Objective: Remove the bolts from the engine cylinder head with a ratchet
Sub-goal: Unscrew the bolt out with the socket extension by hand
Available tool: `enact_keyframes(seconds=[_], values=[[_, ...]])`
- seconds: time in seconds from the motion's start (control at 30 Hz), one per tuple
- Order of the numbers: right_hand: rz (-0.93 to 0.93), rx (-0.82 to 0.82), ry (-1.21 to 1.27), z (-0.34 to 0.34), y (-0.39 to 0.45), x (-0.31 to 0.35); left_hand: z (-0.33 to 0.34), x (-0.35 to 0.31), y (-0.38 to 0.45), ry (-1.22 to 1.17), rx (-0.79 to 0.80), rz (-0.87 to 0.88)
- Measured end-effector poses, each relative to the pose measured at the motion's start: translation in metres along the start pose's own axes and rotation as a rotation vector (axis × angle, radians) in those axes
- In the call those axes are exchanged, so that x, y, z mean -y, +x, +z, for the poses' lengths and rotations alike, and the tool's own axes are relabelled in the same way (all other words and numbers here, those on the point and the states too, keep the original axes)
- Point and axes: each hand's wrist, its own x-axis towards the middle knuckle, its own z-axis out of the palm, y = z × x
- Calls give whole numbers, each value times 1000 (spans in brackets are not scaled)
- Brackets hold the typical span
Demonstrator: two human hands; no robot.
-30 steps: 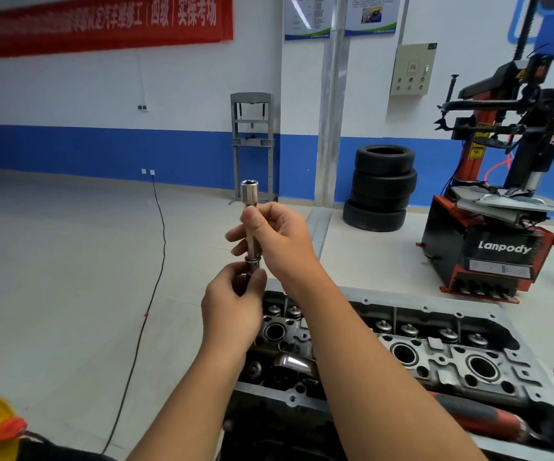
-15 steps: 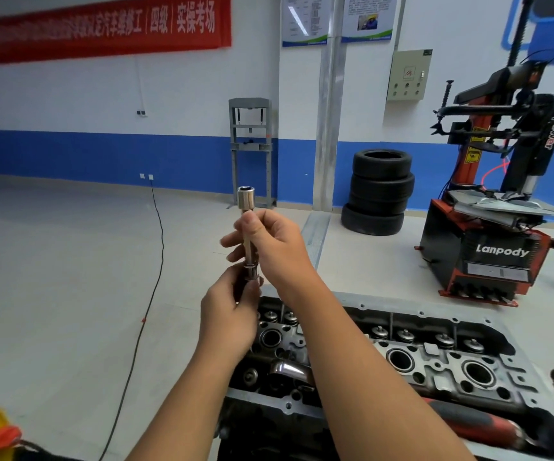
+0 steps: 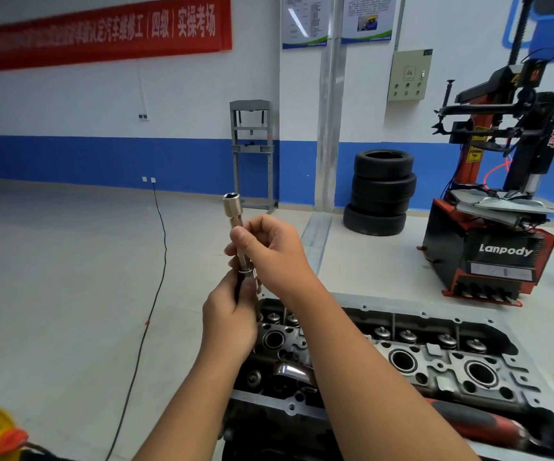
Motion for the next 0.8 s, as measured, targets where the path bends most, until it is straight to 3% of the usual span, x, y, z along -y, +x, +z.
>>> enact_keyframes(seconds=[0.23,0.4,0.63,0.8], values=[[15,7,-6,-1,-2,2,-5,2,3,-47,-101,-40],[5,-6,-34,-1,-1,1,-1,-1,0,-98,28,-14],[-6,-34,6,-2,0,0,-2,2,3,-70,-55,-22],[-2,-32,-10,-3,2,-1,1,-3,-1,-79,38,36]])
